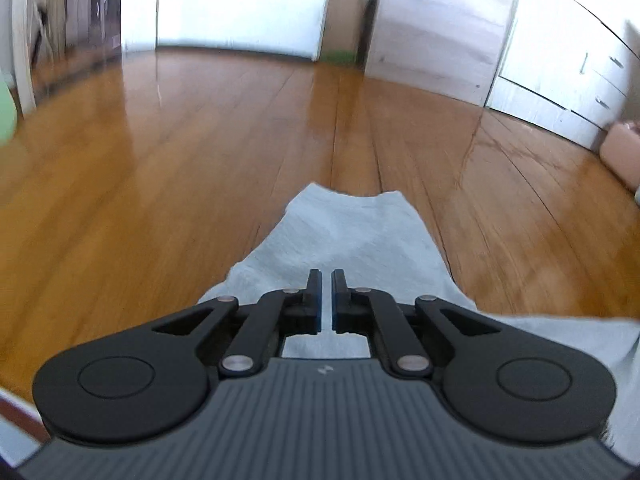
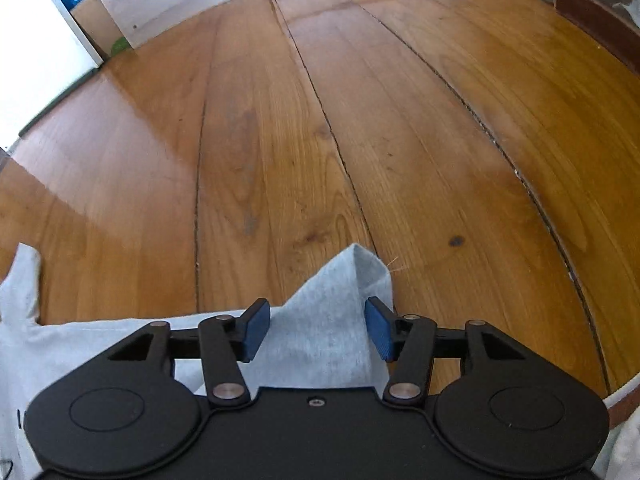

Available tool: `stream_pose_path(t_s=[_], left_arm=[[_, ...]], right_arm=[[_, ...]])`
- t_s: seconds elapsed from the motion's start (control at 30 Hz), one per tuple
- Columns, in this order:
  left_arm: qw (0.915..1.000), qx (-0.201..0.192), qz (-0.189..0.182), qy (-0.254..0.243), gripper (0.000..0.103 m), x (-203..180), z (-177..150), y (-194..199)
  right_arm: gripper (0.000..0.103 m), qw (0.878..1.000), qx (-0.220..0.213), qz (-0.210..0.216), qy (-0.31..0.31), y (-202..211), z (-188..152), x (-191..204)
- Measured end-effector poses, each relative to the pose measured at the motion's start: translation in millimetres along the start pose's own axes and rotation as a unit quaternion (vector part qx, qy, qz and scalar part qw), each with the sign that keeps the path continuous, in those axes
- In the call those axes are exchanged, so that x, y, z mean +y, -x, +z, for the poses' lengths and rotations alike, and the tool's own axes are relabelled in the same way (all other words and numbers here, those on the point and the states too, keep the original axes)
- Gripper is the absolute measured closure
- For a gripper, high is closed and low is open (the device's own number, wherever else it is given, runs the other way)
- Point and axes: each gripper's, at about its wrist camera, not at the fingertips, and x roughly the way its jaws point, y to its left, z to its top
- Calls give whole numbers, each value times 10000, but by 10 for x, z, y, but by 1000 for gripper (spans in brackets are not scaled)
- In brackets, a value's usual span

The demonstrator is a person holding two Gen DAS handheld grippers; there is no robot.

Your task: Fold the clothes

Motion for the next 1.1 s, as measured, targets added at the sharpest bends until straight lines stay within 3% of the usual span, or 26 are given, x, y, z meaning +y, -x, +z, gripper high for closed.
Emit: stream_pose_path(t_s=[0.07,0.17,0.2,0.27,0.3,0.37,0.5,0.63,0.77,0.9,1.0,1.03,1.1], left_arm=[[9994,142,-63,304,98,-9,-175,153],[9951,364,-253,887,97,66,-487,310],[9955,340,-182,869,97,69,-605,349],[9974,342,57,639,97,49,-777,347],[9976,507,76,460,97,35,-800,305],[9971,536,89,541,97,71,-799,294],[9959,461,-112,764,88,110,-788,282],[9950,650,-165,743,87,77,-798,189],[9946,765,-188,676,87,41,-824,167],[9943,797,-176,693,83,45,-833,150],[9943,820,-162,657,83,30,-840,123],[9945,816,-150,641,83,27,-841,122],[9946,804,-144,641,83,34,-842,126]], right_arm=[[48,9984,192,523,87,8,36,-53],[62,9870,400,1546,182,104,-44,-119],[62,9844,540,1660,231,105,-125,-137],[62,9843,843,1479,459,67,-362,-144],[68,9840,878,1391,689,49,-449,-125],[66,9845,764,1282,921,23,-562,-79],[64,9889,340,1389,407,101,-576,-136],[51,9848,-1,1596,-683,-56,-382,-319],[46,9653,-23,1812,-1879,-402,-338,-572],[44,9330,-364,2030,-2950,-542,-355,-775],[45,9215,-580,1952,-3306,-654,-147,-836],[63,9227,-666,1821,-3332,-672,-57,-834],[98,9494,-962,1358,-2663,-618,126,-716]])
